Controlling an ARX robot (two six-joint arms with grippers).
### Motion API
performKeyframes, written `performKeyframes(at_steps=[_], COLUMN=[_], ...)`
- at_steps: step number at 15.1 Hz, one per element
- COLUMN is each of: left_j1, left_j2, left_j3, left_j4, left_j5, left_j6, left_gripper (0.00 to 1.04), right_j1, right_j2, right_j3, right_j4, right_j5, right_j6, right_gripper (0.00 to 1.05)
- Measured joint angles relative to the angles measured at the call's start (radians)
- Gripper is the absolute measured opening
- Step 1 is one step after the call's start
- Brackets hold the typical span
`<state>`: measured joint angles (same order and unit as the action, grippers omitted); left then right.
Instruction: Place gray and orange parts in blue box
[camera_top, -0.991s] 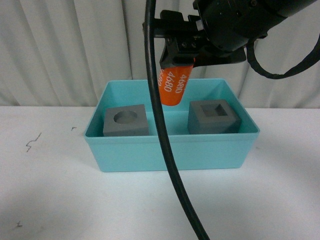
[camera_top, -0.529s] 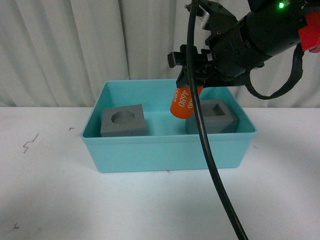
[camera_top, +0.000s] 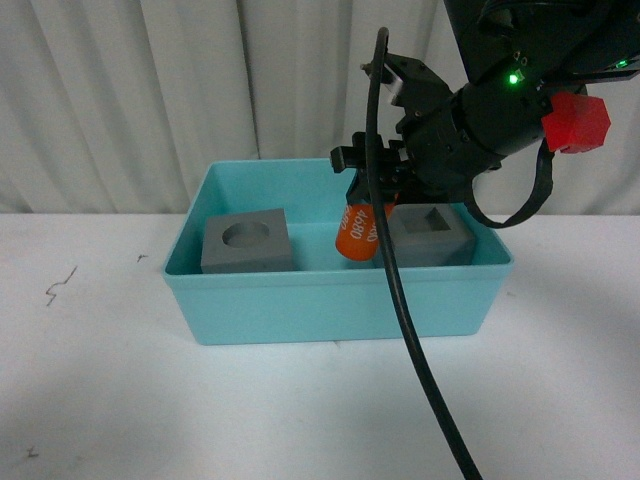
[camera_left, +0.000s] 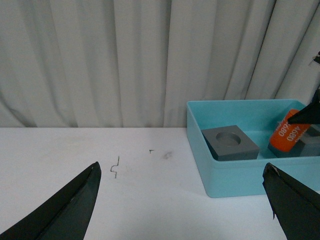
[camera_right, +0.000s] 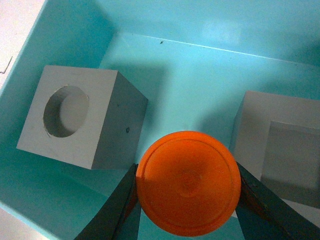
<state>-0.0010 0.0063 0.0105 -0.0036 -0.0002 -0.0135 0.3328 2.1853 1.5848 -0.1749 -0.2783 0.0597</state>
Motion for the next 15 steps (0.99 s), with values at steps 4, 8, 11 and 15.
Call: performKeyframes(at_steps=[4, 8, 11, 15], left_j1=[0.0, 0.0, 0.0, 0.0], left_j2=[0.0, 0.0, 0.0, 0.0], left_j3=[0.0, 0.0, 0.0, 0.0], left_j4=[0.0, 0.0, 0.0, 0.0], left_j5=[0.0, 0.0, 0.0, 0.0], left_j6=[0.0, 0.0, 0.0, 0.0], left_gripper=[0.98, 0.98, 0.98, 0.98], right_j1=[0.008, 0.015, 0.021, 0.021], right_j2=[0.053, 0.058, 0.058, 0.05], right_j3=[0.036, 0.047, 0.047, 0.045], right_j4=[-0.02, -0.037, -0.033, -0.025], right_j5=[0.0, 0.001, 0.002, 0.003], right_j6=[0.0, -0.007, -0.01, -0.01], right_gripper=[0.46, 0.47, 0.79, 0.98])
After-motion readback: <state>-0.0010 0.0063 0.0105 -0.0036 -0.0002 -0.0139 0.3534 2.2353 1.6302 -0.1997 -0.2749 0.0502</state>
